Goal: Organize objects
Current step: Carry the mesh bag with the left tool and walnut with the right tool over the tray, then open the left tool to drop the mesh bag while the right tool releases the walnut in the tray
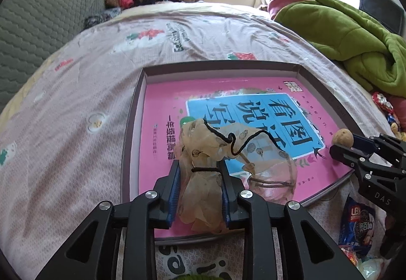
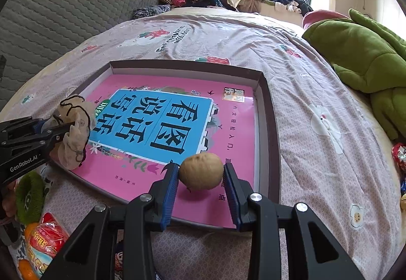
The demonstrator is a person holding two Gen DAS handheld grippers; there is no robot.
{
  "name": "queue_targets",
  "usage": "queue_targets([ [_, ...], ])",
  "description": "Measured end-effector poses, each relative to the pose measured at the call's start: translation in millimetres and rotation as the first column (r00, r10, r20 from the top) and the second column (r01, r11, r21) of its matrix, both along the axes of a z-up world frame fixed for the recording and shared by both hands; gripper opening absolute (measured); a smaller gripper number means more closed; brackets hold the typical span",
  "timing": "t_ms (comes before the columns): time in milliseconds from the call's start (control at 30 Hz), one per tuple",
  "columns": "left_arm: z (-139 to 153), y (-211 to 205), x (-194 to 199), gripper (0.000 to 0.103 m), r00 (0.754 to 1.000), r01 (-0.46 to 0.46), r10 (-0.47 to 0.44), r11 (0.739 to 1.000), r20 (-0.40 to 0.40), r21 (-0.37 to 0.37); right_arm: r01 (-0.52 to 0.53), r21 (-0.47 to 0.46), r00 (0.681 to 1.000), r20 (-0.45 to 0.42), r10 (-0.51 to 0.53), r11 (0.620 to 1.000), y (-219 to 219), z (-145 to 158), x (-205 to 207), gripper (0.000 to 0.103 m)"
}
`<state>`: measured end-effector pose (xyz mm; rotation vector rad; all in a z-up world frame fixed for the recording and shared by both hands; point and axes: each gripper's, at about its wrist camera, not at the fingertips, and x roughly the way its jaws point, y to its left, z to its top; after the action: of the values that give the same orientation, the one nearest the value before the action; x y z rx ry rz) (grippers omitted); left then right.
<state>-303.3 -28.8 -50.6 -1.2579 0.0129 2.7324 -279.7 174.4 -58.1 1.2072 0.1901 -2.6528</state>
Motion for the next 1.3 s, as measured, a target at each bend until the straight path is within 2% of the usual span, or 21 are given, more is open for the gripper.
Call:
queue_targets([
  [133,1.8,-0.7,0.1,0.031,1.0,0.003,-0.003,1.0,0.019,0.012,-0.003,-0.001,1.0,0.002,0.003,1.0,-0.3,-0.3,-0.9,0.037],
  [200,1.9,-2.3,-1.1,0.038,0.999,0.008,-0.01,0.999,0.047,0.046,-0.002,0.003,1.0,0.001,0.002,1.0,-0.9,-0.2,-0.9,0.037],
  [300,3.5,-1.7,-0.2,0.044,0.999,0.003,-0.006,0.998,0.054,0.055,-0.001,0.008,1.0,0.0,0.001,1.0,-1.2,0.2,-1.3,0.037],
  [567,13.8,0.8,6.2,0.046,1.0,0.013,-0.014,0.998,0.024,0.056,0.012,0.0,1.0,-0.01,-0.012,1.0,2.4,5.4,-0.5,0.037],
  [700,22.0,-0.4,9.7,0.047,1.0,0.018,-0.018,0.997,-0.001,0.08,0.02,-0.008,1.0,-0.015,-0.02,1.0,4.8,9.6,0.9,0.037],
  [733,24.1,-0.4,10.5,0.048,1.0,0.018,-0.018,0.996,-0.007,0.084,0.02,-0.013,1.0,-0.014,-0.02,1.0,5.3,10.9,1.2,0.037],
  [800,27.9,-1.1,11.8,0.059,1.0,0.02,-0.019,0.995,-0.02,0.093,0.023,-0.024,1.0,-0.015,-0.023,0.999,6.8,12.9,2.3,0.037],
  [1067,43.7,-4.3,17.7,0.06,0.998,0.01,-0.003,0.994,-0.066,0.105,0.019,-0.055,1.0,-0.023,-0.021,0.998,7.5,23.5,8.5,0.038],
  [1233,57.8,-5.3,28.3,0.062,0.996,0.011,-0.001,0.993,-0.084,0.115,0.004,-0.084,0.999,-0.04,-0.008,0.996,6.7,35.1,14.7,0.044],
  [1300,62.6,-4.9,34.0,0.068,0.996,0.005,0.005,0.993,-0.088,0.114,0.001,-0.088,0.999,-0.052,-0.006,0.996,6.0,40.5,18.1,0.044],
])
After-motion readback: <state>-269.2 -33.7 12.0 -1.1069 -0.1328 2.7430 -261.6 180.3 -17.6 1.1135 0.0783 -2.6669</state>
